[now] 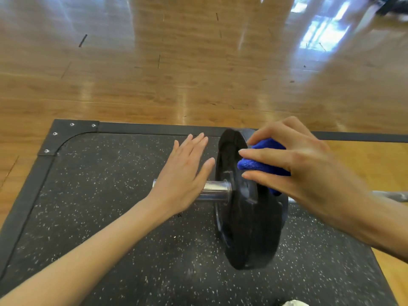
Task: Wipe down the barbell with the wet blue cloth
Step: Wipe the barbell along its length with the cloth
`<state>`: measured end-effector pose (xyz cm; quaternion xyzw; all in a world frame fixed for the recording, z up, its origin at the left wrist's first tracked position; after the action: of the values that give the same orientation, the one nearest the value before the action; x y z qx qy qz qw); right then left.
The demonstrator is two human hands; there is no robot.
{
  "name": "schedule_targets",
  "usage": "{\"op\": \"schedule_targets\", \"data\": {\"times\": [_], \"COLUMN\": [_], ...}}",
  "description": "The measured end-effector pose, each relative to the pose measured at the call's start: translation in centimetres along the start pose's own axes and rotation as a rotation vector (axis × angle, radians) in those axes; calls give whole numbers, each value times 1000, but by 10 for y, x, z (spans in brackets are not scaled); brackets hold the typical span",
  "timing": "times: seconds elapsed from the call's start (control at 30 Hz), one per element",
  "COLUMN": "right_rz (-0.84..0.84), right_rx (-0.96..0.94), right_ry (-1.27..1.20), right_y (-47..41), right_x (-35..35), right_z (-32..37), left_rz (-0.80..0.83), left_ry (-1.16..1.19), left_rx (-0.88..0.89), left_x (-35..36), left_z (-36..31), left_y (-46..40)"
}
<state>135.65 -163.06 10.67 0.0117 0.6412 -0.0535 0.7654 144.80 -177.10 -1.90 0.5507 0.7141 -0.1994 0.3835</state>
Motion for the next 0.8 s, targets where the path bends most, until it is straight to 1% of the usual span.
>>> {"op": "schedule_targets", "data": {"times": [0.13, 0.23, 0.33, 0.4, 0.5, 0.63, 0.7, 0.8], "right_rz": [-42, -94, -64, -92, -158, -252, -244, -129], "right_rx": [41, 151, 275, 329, 381, 395, 388, 405], "right_ry": [24, 104, 139, 84, -91, -309, -329, -217], "right_y": [-17, -26, -25, -25, -32, -47, -55, -58], "right_x": [19, 50, 86, 106, 136, 167, 180, 202], "right_z": [28, 49, 67, 75, 75, 69, 69, 74], "left_rz": [-8, -31, -37, -71, -113, -139, -159, -186], "left_ry": [7, -3, -8, -17, -28, 9, 34, 85], "left_rx": [-27, -54, -97, -121, -173, -211, -223, -233], "left_x": [2, 7, 17, 22, 31, 45, 49, 50], "left_z": [28, 48, 63, 73, 83, 85, 83, 84], "left_y": [9, 23, 43, 57, 77, 97, 103, 106]}}
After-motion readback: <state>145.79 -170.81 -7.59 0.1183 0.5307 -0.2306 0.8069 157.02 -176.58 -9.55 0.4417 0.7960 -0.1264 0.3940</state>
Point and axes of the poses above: each hand's wrist, its own y-axis away from the middle knuckle, its own x-axis out of the palm, z = x × y, the point moved 6 cm from there along -y, towards the middle knuckle, and after that the axes turned 14 degrees about z, right-handed, at the moved point
